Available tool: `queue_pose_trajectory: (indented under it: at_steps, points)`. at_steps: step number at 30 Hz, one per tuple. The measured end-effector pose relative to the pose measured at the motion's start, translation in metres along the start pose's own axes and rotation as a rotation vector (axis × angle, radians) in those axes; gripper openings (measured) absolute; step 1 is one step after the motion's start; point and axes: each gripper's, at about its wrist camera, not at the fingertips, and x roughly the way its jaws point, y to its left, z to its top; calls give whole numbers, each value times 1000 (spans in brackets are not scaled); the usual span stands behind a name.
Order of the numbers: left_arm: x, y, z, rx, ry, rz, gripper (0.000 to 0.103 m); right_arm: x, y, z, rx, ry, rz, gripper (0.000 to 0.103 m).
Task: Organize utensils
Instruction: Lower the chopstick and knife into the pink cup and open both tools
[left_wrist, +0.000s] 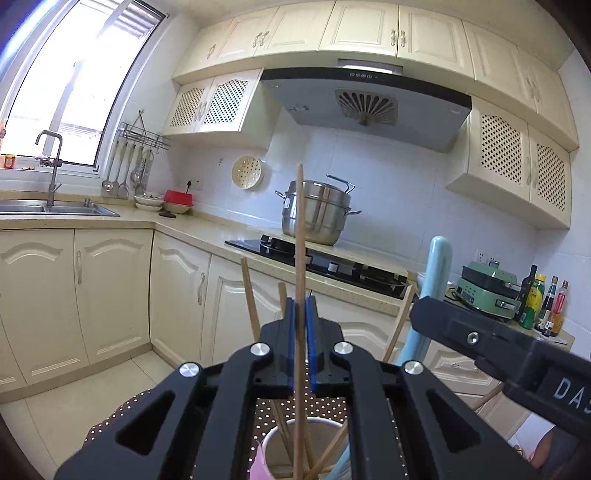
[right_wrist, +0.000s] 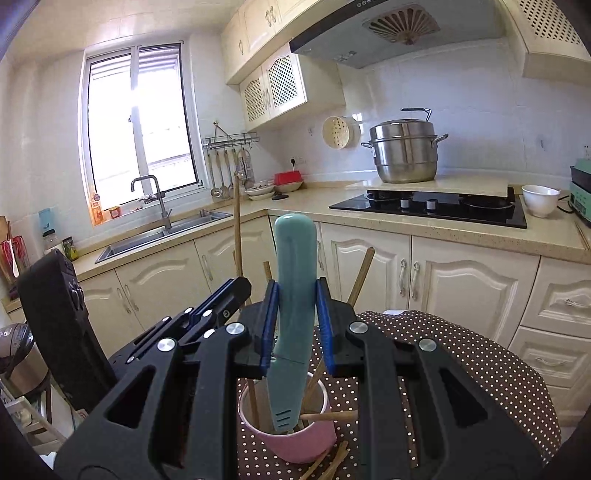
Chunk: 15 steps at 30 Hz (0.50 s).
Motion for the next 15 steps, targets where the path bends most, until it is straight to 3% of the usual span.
queue_pose_trajectory:
  at_steps: [4, 6, 15]
  points:
    - [-2, 3, 0, -5, 26, 2, 9, -1, 3, -2, -6, 11, -4, 21]
    - [-6, 5, 0, -4, 33, 6, 27, -2, 4, -2, -8, 13, -5, 21]
    - [-32, 14, 10, -2, 43, 56, 36, -6, 12, -3, -18, 19, -21, 21]
